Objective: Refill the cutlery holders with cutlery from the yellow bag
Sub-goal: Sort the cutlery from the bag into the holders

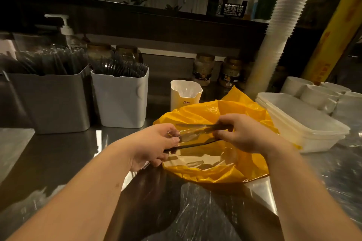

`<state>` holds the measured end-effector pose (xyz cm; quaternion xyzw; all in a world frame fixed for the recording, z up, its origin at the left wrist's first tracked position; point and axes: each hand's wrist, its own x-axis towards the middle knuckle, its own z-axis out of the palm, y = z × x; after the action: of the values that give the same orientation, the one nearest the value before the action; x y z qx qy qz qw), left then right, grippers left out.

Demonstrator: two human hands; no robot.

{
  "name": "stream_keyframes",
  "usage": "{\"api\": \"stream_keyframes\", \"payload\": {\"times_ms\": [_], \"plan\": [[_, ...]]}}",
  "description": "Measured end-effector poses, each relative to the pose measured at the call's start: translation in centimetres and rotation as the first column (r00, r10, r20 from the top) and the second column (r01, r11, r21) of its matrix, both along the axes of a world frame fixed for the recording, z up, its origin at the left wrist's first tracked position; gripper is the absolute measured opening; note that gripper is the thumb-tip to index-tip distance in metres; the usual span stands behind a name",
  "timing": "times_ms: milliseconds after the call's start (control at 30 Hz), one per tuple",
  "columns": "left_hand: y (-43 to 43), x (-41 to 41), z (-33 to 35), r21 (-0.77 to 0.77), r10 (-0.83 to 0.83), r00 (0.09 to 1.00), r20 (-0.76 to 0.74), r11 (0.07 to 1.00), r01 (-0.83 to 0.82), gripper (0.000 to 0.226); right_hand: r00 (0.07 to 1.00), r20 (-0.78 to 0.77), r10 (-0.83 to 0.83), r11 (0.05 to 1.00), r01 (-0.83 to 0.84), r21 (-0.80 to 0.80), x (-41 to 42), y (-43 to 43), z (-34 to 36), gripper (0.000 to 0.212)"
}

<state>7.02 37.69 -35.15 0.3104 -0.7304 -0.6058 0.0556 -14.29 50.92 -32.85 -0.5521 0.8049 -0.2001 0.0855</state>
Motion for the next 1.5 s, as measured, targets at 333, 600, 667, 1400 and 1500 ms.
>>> {"api": "stream_keyframes", "payload": {"times_ms": [333,600,667,1400,1500], "plan": [[-0.5,0.3,-0.1,-0.012,0.019,1.000,0.005,1.000,-0.018,0.011,0.980,0.036,-0.195,0.971,0.198,-0.134,-2.0,1.2,0.9,0.017],[-1.1,1.4,1.0,0.233,0.036,0.987,-0.159,0.972,0.003,0.014,0.951,0.042,-0.305,0.930,0.307,-0.203,-0.5,0.3,1.1,0.055],[-1.2,1.6,1.2,0.304,0.035,0.974,-0.224,0.952,0.036,0.012,0.946,0.135,-0.294,0.890,0.322,-0.323,-0.3,0.2,1.1,0.051],[-4.6,6.6,2.1,0.524,0.351,0.838,-0.417,0.847,-0.093,0.010,0.780,0.607,0.153,0.567,0.434,-0.700,8.1,-10.0,8.6,0.009],[-6.9,9.7,2.9,0.475,0.293,0.842,-0.453,0.879,-0.051,0.009,0.873,0.476,0.111,0.424,0.391,-0.817,8.9,-12.7,10.0,0.008]]}}
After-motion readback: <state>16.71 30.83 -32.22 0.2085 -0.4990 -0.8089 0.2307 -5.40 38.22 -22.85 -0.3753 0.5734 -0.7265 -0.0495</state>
